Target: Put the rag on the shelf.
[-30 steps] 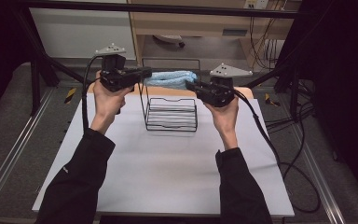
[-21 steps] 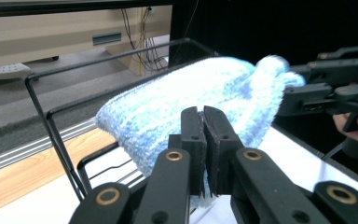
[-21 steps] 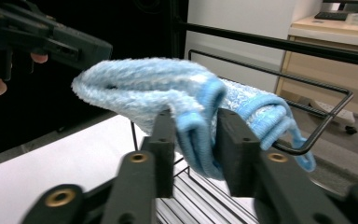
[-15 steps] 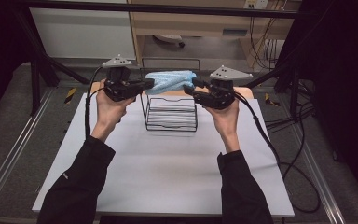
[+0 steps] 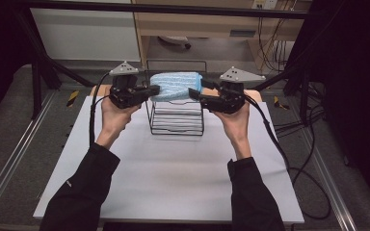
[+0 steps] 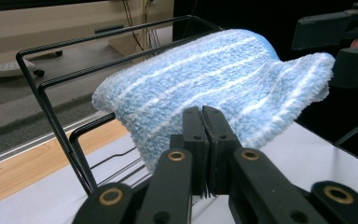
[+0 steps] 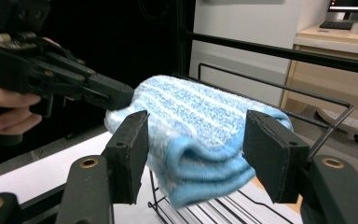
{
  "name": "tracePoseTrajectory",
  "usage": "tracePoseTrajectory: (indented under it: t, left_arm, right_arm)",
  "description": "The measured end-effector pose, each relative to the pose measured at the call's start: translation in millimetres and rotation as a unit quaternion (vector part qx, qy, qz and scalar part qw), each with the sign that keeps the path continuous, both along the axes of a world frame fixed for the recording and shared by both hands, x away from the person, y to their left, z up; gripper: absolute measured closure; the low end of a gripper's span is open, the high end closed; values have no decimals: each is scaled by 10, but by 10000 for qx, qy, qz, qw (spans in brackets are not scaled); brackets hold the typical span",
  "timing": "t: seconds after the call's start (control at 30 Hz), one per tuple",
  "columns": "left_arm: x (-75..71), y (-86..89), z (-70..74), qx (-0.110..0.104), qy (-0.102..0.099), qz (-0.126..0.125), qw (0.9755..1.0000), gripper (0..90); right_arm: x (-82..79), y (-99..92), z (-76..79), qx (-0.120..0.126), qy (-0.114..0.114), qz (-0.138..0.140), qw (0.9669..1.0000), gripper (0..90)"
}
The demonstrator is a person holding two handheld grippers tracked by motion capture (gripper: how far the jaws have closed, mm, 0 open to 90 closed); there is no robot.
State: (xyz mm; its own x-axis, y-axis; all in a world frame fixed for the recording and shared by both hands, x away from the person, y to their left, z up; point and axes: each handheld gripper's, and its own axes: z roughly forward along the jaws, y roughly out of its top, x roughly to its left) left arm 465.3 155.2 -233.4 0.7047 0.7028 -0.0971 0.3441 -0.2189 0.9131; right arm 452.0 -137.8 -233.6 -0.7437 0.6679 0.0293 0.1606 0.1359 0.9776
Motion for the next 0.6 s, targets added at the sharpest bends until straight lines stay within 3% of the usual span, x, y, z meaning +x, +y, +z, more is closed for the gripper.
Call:
tracePoseTrajectory:
  t: [0.1,0.27,0.4,0.5,0.6]
  left_arm:
    - [3,-3,-22,29,-2,2,10000,883]
    - [2,0,-54,43,-12,7,10000,883]
    - [-11,5,-78,75,-18,2,10000,883]
    - [-24,13,-103,112,-30,-6,9999,883]
    - [-29,26,-142,117,-15,-16,9999,883]
  right_arm:
    - [-1,17,42,28,-10,38,10000,443]
    - [-7,89,95,-53,164,192,9997,658]
    - [-1,154,15,-257,428,261,9984,820]
    - [27,151,-86,-338,624,187,9973,864]
    - [59,127,-168,-383,666,85,9970,875]
